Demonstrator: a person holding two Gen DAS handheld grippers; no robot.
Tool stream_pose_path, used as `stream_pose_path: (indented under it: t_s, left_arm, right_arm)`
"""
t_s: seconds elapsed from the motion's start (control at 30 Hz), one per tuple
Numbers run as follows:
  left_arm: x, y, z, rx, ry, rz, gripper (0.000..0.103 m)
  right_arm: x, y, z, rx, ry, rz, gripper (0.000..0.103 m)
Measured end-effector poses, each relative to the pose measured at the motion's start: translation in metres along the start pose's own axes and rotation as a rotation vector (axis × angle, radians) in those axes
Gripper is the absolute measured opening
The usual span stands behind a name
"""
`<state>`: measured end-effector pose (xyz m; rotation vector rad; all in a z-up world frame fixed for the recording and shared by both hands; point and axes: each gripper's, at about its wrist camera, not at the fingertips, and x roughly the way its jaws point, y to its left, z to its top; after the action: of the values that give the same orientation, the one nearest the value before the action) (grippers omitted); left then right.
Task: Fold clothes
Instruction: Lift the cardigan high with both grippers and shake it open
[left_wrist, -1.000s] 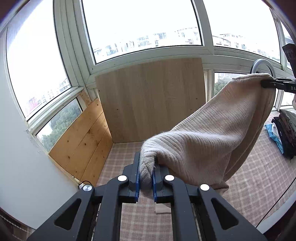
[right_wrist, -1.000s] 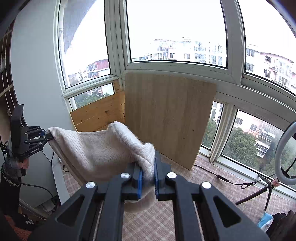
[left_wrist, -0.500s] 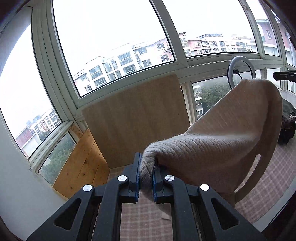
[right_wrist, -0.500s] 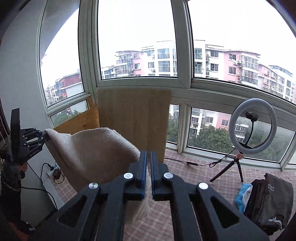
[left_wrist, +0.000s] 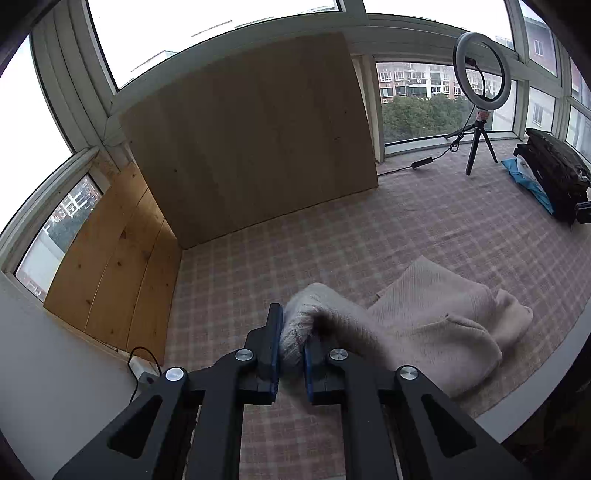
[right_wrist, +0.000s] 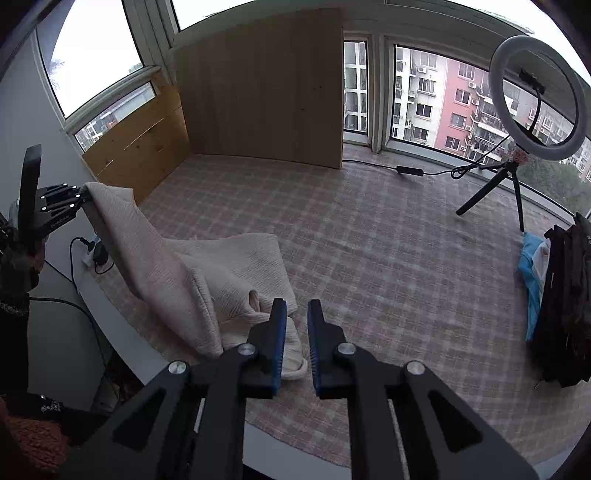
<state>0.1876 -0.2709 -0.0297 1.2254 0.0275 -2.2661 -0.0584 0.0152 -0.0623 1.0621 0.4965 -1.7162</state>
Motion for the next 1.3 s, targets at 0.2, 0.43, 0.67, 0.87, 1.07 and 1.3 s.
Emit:
stream_pose_path:
  t_s: [0.2, 0.43, 0.67, 0.87, 1.07, 1.3]
  left_arm:
    - [0.050, 0.031, -0.059, -0.091, 0.157, -0.007, 0.009]
    - [0.059, 0.049, -0.070, -0.131, 0.170, -0.048, 0.009]
    - [0.029, 0.068, -0.029, -0.153, 0.048, -0.079, 0.009]
    - [-0.077, 0.072, 0.088, -0.050, -0.232, -0.101, 0.009]
    - [-0.218, 0.061, 0.160, 0.069, -0.524, -0.044, 0.009]
    - [-0.301, 0.066, 0.167, 0.128, -0.659, -0.011, 0.009]
  right_arm:
    - [0.105, 0.064, -0.036, -0.097, 0.180, 0.173, 0.026]
    - [0.164, 0.108, -0.041, -0.211, 0.202, 0.204, 0.045]
    - [0.087, 0.081, 0.009, -0.157, -0.005, 0.127, 0.005]
    - [-0.102, 0.051, 0.107, -0.138, -0.365, -0.133, 0.005]
    - [-0.259, 0.084, 0.136, -0.215, -0.594, -0.355, 0.005]
    - [-0.342, 0.114, 0.110, -0.262, -0.715, -0.462, 0.005]
